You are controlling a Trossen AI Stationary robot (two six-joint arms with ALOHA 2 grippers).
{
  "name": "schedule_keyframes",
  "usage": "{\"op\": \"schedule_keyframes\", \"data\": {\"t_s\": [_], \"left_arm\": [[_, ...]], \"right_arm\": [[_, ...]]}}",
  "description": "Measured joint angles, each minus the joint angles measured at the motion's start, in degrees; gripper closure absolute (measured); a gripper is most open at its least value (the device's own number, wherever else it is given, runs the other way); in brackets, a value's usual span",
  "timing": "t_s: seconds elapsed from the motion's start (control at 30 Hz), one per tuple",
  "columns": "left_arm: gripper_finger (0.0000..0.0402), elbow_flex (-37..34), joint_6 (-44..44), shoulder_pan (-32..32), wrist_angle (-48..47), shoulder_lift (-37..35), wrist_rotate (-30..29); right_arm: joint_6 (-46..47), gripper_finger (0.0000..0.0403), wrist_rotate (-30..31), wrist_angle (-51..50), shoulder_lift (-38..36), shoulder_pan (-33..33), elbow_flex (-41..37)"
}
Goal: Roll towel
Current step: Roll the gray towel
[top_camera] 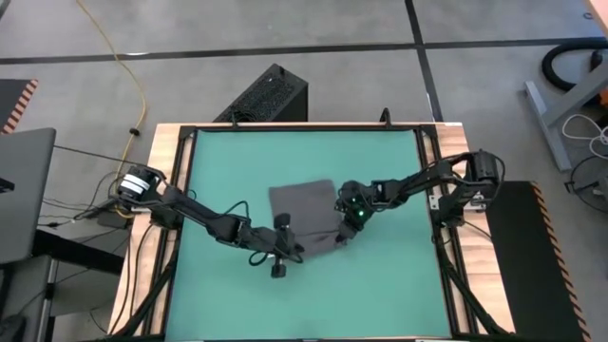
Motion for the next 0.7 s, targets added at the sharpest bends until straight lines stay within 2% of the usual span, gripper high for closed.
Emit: {"op": "schedule_keyframes", "data": {"t_s": [0.13,0.37,0.57,0.7], "left_arm": [[0.0354,0.0,1.2,0.0,-1.4,0.0,-0.7],[0.0248,0.0,0.4,-0.2,-1.4,0.0,1.5],[0.0171,0.1,-0.6,-1.7,-2.0,1.0,-2.4],[0.0144,0.1,-1.1,-2.4,-1.9,2.9,-4.5]], "right_arm": [[0.0,0.0367,-0.5,-0.3,0.0,-0.5,0.0],[-0.4,0.0367,-0.5,-0.1,0.0,-0.4,0.0],[-0.5,0.0367,-0.5,0.0,0.0,-0.4,0.0],[-0.9,0.0367,-0.4,-0.2,0.0,-0.4,0.0]]}}
